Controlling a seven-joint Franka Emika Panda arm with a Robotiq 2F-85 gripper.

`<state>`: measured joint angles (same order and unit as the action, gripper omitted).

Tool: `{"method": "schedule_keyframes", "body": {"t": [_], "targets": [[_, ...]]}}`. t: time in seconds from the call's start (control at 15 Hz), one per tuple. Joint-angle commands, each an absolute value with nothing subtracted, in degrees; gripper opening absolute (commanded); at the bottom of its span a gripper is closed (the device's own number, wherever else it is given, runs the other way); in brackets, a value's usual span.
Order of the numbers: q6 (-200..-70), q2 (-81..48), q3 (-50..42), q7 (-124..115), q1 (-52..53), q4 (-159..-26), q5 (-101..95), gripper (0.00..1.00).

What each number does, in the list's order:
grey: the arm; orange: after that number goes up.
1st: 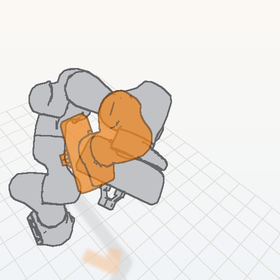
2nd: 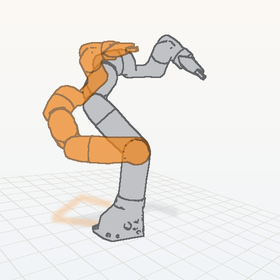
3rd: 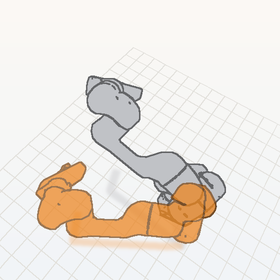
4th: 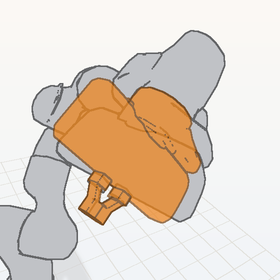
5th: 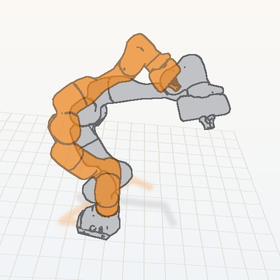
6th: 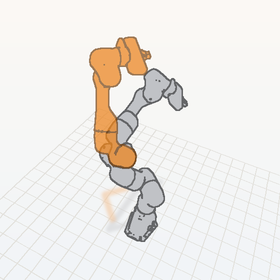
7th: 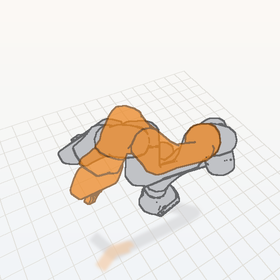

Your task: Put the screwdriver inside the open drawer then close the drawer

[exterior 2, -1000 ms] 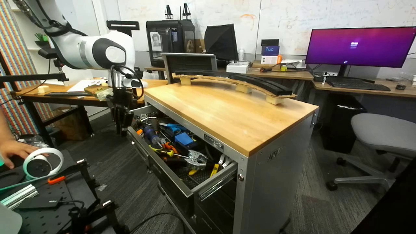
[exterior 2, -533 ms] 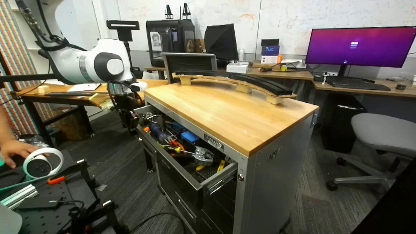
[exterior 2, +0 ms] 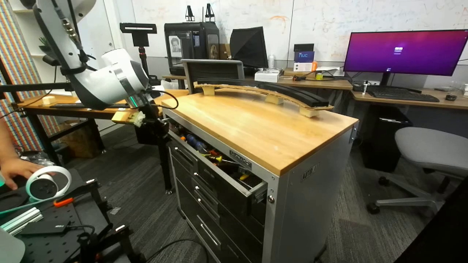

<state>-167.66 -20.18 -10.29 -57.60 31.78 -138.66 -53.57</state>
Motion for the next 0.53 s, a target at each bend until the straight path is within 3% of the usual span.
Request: {"method": "schedule_keyframes", "body": {"t": [0.0,0.47], "targets": [[-170.88,-24.65,-16.22,-68.86,38.53,-130.1,-66.18,0.1],[-170.03,-27.89,-19.99,-89.03,44.0,-122.46,-87.38,0.1]]}}
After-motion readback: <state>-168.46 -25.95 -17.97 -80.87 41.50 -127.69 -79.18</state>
